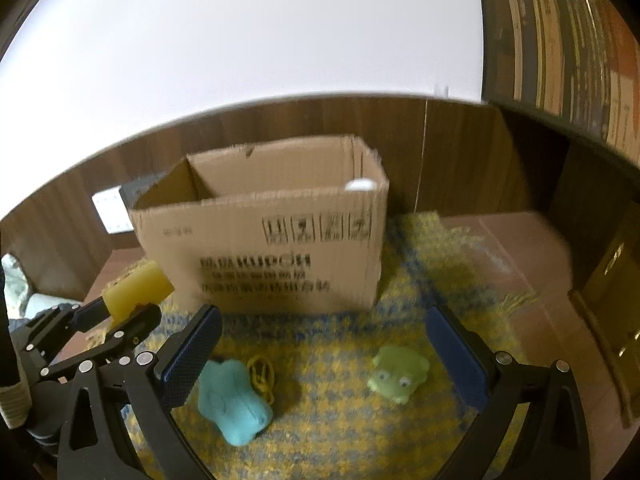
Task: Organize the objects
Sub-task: 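Lift the yellow cup with the left tool and carry it over the box, then open the left tool to drop the yellow cup into the box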
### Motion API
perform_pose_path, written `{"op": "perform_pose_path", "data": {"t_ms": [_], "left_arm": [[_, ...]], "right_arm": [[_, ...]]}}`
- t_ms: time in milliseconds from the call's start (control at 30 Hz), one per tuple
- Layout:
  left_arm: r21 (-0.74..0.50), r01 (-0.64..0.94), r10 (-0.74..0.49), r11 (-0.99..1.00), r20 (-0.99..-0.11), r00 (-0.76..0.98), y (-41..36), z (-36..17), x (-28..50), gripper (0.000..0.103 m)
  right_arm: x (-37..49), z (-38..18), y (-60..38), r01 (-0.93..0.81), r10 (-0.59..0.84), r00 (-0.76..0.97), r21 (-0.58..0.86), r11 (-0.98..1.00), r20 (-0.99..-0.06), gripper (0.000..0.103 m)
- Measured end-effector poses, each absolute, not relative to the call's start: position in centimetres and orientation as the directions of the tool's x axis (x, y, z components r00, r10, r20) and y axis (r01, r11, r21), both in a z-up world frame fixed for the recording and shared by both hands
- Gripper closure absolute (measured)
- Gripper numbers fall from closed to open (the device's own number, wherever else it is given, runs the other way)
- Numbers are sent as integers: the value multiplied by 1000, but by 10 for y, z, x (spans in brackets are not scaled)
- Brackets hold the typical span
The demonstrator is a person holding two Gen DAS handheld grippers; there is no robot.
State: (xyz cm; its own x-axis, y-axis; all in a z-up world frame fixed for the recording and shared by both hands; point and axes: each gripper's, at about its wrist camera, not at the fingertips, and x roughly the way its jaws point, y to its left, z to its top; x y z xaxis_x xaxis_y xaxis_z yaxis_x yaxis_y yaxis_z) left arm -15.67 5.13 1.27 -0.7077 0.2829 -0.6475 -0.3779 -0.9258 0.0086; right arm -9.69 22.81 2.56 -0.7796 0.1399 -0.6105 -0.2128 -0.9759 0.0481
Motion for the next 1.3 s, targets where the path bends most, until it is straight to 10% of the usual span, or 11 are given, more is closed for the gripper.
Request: {"op": "perform_pose_path", "data": {"t_ms": [1000,1300], "left_arm": [[5,-383,309,-924,-580,-754,98,68,-236,56],[23,-364,289,-931,-561,-776,98,71,-232,22]], "right_arm": [[-151,77,267,-259,197,-815,39,-965,-545,1],[-154,75,271,-256,187,-815,50,-965,-549,1]]}}
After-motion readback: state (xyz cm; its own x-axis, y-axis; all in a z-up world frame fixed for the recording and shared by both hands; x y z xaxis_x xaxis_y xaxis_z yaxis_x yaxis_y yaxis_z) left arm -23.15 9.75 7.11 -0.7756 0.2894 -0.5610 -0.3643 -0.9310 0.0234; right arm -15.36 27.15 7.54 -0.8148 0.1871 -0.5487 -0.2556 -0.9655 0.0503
